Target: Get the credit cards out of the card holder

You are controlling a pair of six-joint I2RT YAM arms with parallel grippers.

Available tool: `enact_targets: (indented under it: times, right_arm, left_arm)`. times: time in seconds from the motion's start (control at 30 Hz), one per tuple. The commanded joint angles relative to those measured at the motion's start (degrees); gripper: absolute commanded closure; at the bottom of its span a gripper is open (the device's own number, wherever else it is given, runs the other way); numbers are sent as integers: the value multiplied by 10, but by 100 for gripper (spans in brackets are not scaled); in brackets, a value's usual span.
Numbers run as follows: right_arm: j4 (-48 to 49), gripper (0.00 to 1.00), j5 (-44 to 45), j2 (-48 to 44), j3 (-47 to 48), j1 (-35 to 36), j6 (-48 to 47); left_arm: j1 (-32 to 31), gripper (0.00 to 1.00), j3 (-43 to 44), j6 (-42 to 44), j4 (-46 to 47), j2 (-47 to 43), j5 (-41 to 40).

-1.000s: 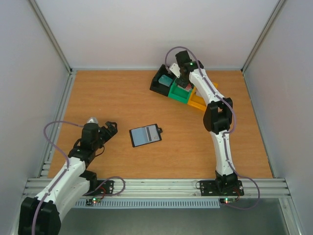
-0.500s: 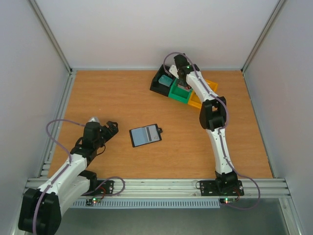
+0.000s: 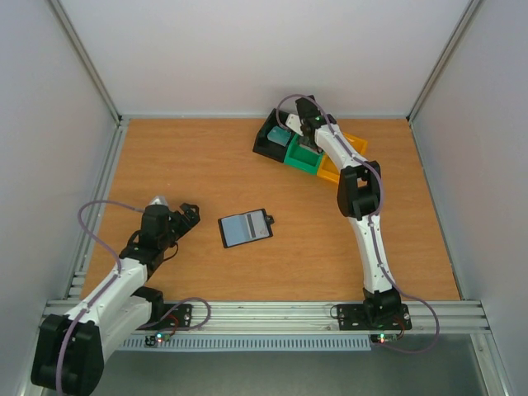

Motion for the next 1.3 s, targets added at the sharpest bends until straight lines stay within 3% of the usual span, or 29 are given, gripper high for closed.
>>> enact_targets:
  times: [0.0,0.07,0.13,0.5,0.63,0.7,1.0,1.17,1.27]
  right_arm:
    - [33,99,-12,9,-3,4,-28]
    - [41,93,-11,4,-15,4,-31]
    - [54,80,-7,-2,-32,3,-37]
    - [8,46,-24,-24,-32,-1,-38]
    - [-44,24,-25,-23,3,-9,-2]
    - [-68,3,-38,-29,18,-12,34]
    - [-79,1,-150,-152,-16,-12,161]
    - [-81,3,-249,-258,-84,-5,255]
    - [-81,8,-334,-337,-165,12,362]
  left_arm:
    - [4,1,-9,3,31,3,-5]
    - [4,1,-10,0,31,3,-3]
    - [4,1,-11,-1,31,4,1]
    - [7,1,-14,-11,31,1,18]
    - [7,1,-14,-14,31,1,18]
    - [7,0,-14,-14,49,-2,21]
    - [7,1,-15,-14,70,-6,51]
    - [7,1,-12,22,84,-8,85]
    - [6,1,-13,31,84,0,108]
